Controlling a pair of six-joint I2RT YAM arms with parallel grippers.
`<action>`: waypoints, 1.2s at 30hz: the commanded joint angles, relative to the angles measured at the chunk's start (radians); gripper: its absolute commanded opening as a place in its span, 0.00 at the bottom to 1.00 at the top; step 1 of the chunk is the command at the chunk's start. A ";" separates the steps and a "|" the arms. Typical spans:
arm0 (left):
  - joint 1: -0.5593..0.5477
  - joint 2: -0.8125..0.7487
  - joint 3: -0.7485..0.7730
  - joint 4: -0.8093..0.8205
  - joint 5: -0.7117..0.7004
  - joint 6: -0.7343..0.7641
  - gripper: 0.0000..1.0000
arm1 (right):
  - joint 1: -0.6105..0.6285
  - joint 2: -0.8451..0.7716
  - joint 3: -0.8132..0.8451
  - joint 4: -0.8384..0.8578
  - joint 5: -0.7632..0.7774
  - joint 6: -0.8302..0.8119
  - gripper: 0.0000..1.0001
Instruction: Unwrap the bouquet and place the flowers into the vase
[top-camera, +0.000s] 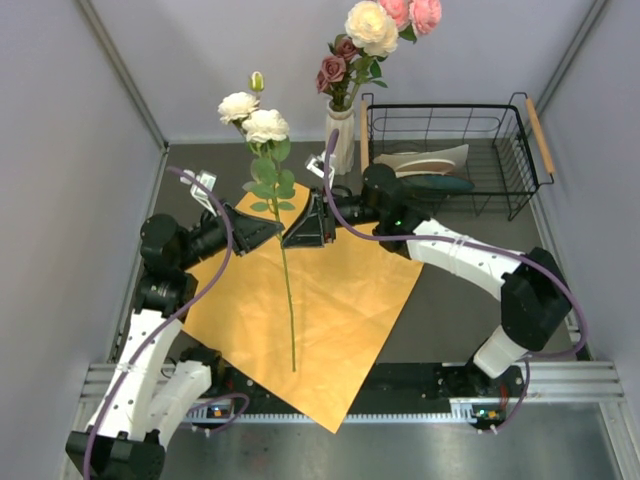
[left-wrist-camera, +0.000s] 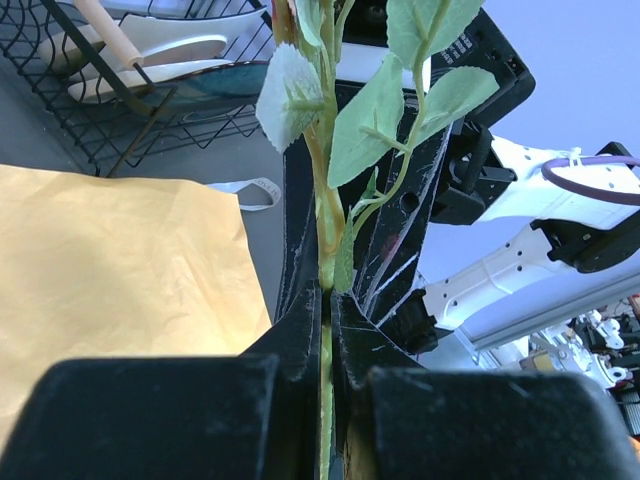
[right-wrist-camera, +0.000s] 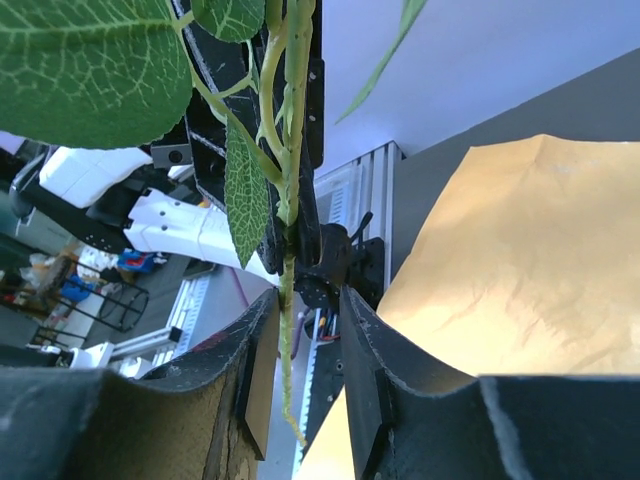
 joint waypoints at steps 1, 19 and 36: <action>-0.001 0.008 0.045 0.083 0.027 -0.010 0.00 | 0.015 0.001 0.002 0.096 -0.017 0.024 0.28; -0.001 0.020 0.092 0.011 0.019 0.011 0.09 | 0.015 -0.005 -0.055 0.271 0.004 0.097 0.00; -0.001 -0.163 0.186 -0.321 -0.232 0.241 0.61 | -0.213 -0.354 -0.202 0.188 0.656 -0.229 0.00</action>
